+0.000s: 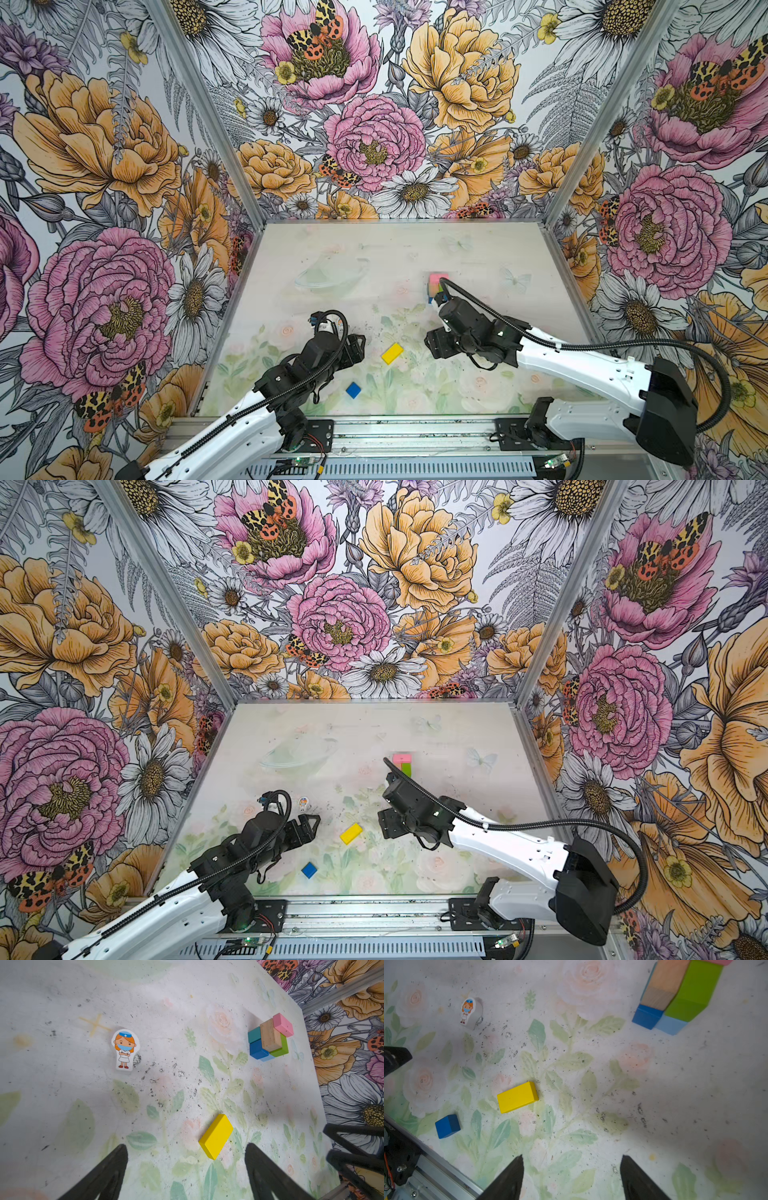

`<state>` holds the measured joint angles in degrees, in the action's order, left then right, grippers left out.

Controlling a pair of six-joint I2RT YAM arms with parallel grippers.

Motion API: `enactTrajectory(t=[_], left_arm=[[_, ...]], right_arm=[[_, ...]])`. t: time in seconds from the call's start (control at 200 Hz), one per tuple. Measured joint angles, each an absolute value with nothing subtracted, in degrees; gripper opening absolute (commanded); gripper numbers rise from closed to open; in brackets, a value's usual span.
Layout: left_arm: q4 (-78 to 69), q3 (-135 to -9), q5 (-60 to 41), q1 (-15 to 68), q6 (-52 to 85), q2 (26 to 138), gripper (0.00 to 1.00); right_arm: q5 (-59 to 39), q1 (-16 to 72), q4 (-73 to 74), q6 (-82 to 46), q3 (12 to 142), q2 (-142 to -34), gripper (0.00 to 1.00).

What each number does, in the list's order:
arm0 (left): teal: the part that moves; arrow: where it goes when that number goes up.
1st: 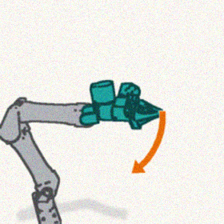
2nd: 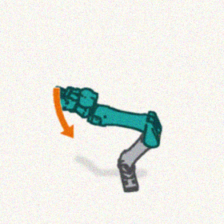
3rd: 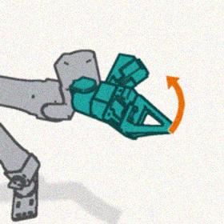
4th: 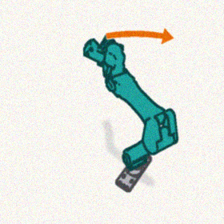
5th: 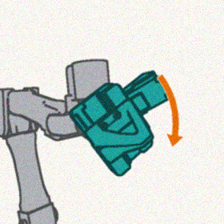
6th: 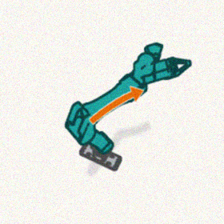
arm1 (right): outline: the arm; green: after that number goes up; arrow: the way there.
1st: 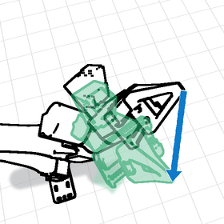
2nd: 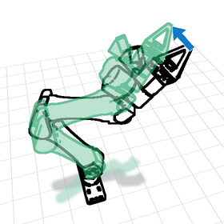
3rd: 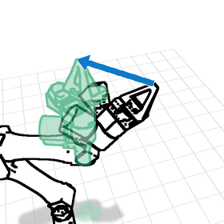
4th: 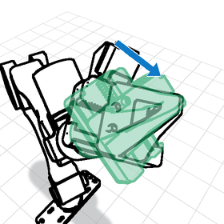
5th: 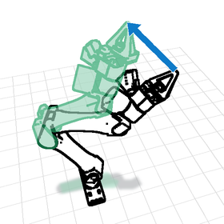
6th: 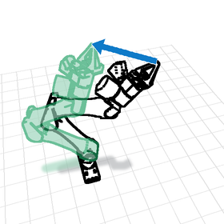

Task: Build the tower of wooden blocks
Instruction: 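Move the right gripper toward the robot over the yellow block while the left gripper withdraws, then lower the right gripper and close it on the yellow block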

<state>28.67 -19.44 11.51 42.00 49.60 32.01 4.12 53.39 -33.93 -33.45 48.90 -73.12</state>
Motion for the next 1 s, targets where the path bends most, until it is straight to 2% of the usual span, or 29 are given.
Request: enactTrajectory(t=[0.42,0.996], left_arm=[[33.0,-18.1,9.2,39.6,49.6,25.3,0.90],[37.2,-17.9,8.3,37.7,49.6,20.3,0.90]], right_arm=[[4.2,61.1,-28.8,-33.4,57.5,-90.6,0.85],[2.9,62.1,-26.2,-31.4,61.4,-100.0,0.87]])
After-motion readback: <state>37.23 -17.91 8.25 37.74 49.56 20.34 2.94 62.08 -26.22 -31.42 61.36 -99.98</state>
